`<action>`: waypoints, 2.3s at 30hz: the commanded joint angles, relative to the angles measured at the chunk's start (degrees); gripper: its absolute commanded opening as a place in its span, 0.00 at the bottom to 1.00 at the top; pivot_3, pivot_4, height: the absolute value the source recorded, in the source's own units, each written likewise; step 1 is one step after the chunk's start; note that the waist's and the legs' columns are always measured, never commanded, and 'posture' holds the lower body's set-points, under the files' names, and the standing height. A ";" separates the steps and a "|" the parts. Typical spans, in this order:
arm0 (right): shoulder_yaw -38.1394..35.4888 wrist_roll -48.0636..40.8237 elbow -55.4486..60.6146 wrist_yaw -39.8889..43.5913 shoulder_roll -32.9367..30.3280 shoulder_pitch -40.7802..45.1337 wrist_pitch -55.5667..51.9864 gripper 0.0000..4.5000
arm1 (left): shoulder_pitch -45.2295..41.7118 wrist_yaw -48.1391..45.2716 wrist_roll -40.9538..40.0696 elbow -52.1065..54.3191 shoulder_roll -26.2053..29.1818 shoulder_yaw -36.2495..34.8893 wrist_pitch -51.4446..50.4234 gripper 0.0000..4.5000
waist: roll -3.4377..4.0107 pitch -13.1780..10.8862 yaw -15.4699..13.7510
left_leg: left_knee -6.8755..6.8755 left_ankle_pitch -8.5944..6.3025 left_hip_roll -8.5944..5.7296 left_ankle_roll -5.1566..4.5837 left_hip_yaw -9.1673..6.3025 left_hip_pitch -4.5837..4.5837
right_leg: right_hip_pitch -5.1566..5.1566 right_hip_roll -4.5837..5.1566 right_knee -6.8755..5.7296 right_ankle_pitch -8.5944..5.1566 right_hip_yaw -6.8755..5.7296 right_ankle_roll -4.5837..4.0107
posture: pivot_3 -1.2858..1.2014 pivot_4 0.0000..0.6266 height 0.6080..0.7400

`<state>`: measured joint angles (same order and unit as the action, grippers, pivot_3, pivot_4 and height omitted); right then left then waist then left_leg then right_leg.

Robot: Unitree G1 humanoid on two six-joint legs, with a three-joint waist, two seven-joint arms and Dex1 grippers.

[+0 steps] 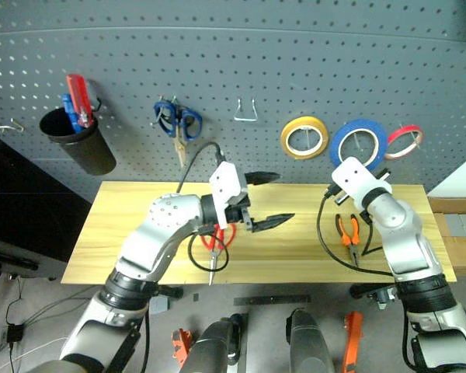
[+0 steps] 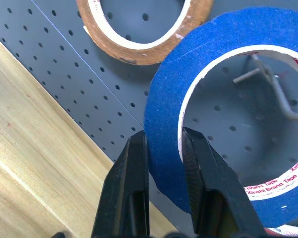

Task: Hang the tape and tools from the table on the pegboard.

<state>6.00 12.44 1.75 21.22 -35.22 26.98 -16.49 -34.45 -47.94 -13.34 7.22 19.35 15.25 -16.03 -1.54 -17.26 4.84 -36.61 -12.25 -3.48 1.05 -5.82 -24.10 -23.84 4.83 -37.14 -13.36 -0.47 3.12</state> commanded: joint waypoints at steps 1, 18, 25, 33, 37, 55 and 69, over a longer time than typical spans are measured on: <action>-0.54 1.22 6.35 0.06 -0.64 -4.28 3.37 0.37 | -0.79 1.16 0.67 -0.02 -1.02 -0.99 2.15 1.00 | 0.01 0.03 -0.02 | -0.01 0.00 0.00 0.00 0.00 0.00 | 0.00 0.00 -0.01 0.00 0.00 0.00 | 0.44 0.42 1.00; -6.32 -2.74 10.08 -7.43 18.58 -10.90 -33.74 0.99 | 3.29 -5.75 7.81 -10.62 9.23 0.57 13.66 1.00 | 0.03 0.05 0.83 | -0.31 0.34 0.15 -0.14 0.15 -0.03 | -0.20 -0.13 -0.18 0.43 0.20 0.01 | 0.43 0.43 1.00; -12.75 -7.23 -15.96 -10.54 18.51 1.87 -33.13 0.99 | 5.12 -6.41 8.04 -7.24 8.95 0.66 12.37 1.00 | 0.03 0.07 0.45 | -0.22 0.42 0.13 -0.13 0.19 -0.12 | -0.26 -0.12 -0.15 0.73 0.18 -0.16 | 0.45 0.41 1.00; -14.44 -10.04 -37.26 -10.22 16.35 10.35 -29.26 0.99 | 6.01 -5.84 8.19 -6.13 9.28 -0.32 11.18 1.00 | 0.03 0.09 0.32 | -0.22 0.41 0.13 -0.14 0.38 -0.21 | -0.32 -0.11 -0.12 0.74 0.21 -0.14 | 0.46 0.40 1.00; -15.14 -11.74 -44.38 -9.29 15.81 12.72 -29.23 0.99 | 6.24 -5.58 8.15 -6.05 9.46 -0.62 11.02 1.00 | 0.01 0.26 0.30 | -0.33 0.42 0.16 -0.15 0.52 -0.19 | -0.24 -0.14 -0.13 0.74 0.18 -0.12 | 0.46 0.40 1.00; -14.27 -15.94 -29.53 -12.83 20.26 10.90 -36.48 0.52 | 7.82 -3.23 3.56 -4.75 9.23 -5.80 6.67 1.00 | -0.41 1.10 0.46 | -0.29 0.44 0.32 -0.17 0.92 0.05 | -0.29 -0.36 -0.22 0.81 0.75 -0.03 | 0.45 0.37 1.00; 3.73 -18.00 32.91 -16.01 32.77 7.26 -50.16 0.52 | 16.35 9.54 -2.47 3.29 10.12 -23.25 0.85 1.00 | -0.39 1.16 0.65 | -0.32 0.43 0.40 -0.12 1.08 -0.04 | -0.91 -0.48 -0.78 0.80 1.31 -0.01 | 0.47 0.35 1.00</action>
<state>10.40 -5.81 31.79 6.17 -3.04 31.23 -68.10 -18.47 -38.88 -14.71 7.17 28.44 -5.68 -15.19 -1.93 -16.09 5.48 -36.96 -11.82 -3.07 0.94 -4.72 -24.14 -24.75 4.35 -37.90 -12.55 0.84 3.11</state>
